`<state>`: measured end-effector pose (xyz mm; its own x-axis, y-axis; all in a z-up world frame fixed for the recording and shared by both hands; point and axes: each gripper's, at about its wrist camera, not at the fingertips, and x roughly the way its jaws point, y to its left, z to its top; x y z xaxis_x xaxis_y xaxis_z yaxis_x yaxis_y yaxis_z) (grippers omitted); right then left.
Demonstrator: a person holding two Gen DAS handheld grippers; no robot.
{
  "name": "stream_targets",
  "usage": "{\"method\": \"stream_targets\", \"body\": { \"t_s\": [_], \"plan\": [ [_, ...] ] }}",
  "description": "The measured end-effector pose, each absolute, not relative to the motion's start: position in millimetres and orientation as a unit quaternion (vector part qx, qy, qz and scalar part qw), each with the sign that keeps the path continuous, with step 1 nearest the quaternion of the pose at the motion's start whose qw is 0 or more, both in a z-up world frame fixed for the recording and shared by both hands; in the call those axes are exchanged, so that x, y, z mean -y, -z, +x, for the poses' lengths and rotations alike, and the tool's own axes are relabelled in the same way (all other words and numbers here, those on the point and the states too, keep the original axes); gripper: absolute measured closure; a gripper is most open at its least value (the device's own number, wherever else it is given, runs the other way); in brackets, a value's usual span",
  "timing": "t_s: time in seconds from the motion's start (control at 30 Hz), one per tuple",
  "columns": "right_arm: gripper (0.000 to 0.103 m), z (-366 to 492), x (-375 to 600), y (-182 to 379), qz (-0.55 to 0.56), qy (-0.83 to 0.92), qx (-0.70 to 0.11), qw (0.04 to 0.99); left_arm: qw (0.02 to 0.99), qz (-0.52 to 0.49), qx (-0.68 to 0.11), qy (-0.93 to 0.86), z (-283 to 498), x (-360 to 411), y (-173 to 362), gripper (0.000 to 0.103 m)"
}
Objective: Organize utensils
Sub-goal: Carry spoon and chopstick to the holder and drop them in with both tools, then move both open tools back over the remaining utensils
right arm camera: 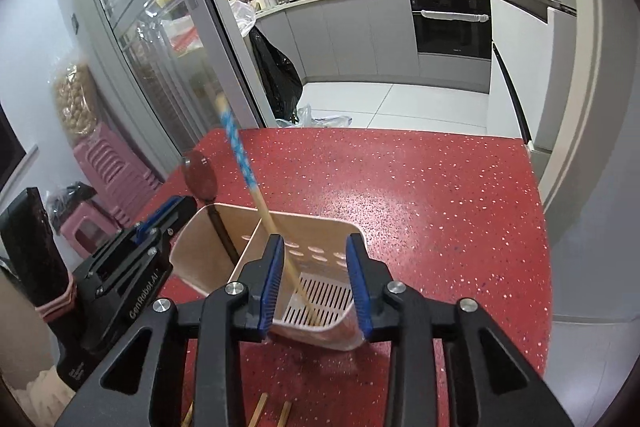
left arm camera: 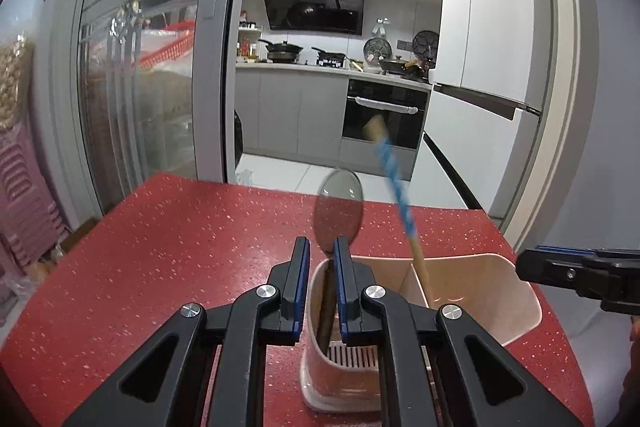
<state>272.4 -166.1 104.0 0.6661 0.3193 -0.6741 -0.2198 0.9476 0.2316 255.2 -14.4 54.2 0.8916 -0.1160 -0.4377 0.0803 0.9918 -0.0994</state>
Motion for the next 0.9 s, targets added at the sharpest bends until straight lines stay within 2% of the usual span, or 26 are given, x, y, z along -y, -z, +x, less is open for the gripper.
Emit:
{"method": "stream_targets", "body": {
  "t_s": [0.4,0.53,0.57,0.63,0.7,0.77,0.9],
  "plan": [
    [0.050,226.4,166.6,-103.4,0.084,-0.150,-0.388,0.905,0.969,-0.036,-0.239,0.050,221.4,-6.0,-74.4,0.065],
    [0.045,209.8,164.9,-94.5,0.092,-0.148,-0.401,0.899,0.963,-0.030,-0.266,0.040,205.8,-15.9,-67.7,0.065],
    [0.043,205.9,164.9,-91.8,0.093,-0.147,-0.405,0.897,0.960,-0.038,-0.275,0.043,202.7,-19.1,-64.9,0.047],
    [0.042,198.0,163.9,-85.7,0.096,-0.144,-0.414,0.893,0.955,-0.050,-0.290,0.037,193.8,-26.4,-59.2,0.000],
    [0.039,190.7,165.5,-79.4,0.099,-0.143,-0.424,0.889,0.959,-0.054,-0.277,0.025,177.2,-31.1,-56.7,0.000],
    [0.029,182.6,165.1,-71.7,0.102,-0.141,-0.434,0.884,0.957,-0.041,-0.286,0.025,165.4,-32.2,-52.1,0.000],
    [0.027,167.3,164.9,-52.5,0.108,-0.137,-0.460,0.870,0.949,-0.021,-0.315,0.019,144.0,-35.4,-34.0,0.000]
  ]
}}
